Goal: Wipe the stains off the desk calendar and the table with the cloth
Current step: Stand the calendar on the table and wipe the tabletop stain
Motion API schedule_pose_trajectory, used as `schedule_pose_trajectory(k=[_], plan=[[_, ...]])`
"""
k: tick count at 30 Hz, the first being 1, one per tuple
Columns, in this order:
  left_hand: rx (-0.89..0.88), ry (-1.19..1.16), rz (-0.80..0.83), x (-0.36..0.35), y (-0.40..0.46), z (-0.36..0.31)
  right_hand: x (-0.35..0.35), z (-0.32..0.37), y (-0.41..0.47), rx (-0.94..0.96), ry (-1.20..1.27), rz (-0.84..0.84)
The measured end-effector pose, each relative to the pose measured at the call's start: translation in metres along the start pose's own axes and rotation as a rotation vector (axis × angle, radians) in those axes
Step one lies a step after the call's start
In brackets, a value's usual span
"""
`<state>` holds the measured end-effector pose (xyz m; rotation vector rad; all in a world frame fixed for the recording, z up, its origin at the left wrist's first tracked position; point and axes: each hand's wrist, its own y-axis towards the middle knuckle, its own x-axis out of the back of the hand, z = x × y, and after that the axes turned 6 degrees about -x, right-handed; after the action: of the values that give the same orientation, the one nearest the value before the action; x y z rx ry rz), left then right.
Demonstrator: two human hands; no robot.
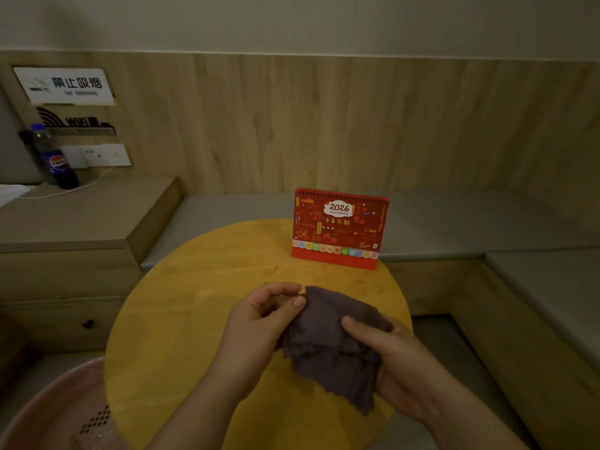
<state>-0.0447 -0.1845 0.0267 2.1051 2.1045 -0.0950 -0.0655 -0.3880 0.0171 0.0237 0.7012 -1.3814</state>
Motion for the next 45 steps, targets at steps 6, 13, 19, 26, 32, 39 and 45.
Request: schedule_pose_trajectory(k=[6,13,19,26,32,39,45], plan=[[-0.154,0.879,0.188,0.061,0.001,0.02,0.055,0.044,0.042,0.27,-0.291,-0.418],[-0.347,1.198,0.487,0.081,-0.018,0.059,0.052,0.042,0.116,0.323,-1.287,-0.288],[-0.485,1.334,0.451,0.082,-0.021,0.068,0.022,0.01,0.149,0.129,-1.477,-0.196],[-0.563,1.363,0.401,0.083,-0.021,0.078,0.021,-0.008,0.104,0.144,-1.684,0.054],[-0.569,1.362,0.345,0.082,-0.023,0.084,0.019,-0.038,0.047,0.112,-1.844,0.195],[-0.623,1.378,0.299,0.082,-0.025,0.087,0.013,-0.04,0.061,0.125,-1.581,-0.007],[-0.635,1.352,0.328,0.089,-0.025,0.086,-0.01,-0.015,0.133,0.191,-1.489,-0.214]])
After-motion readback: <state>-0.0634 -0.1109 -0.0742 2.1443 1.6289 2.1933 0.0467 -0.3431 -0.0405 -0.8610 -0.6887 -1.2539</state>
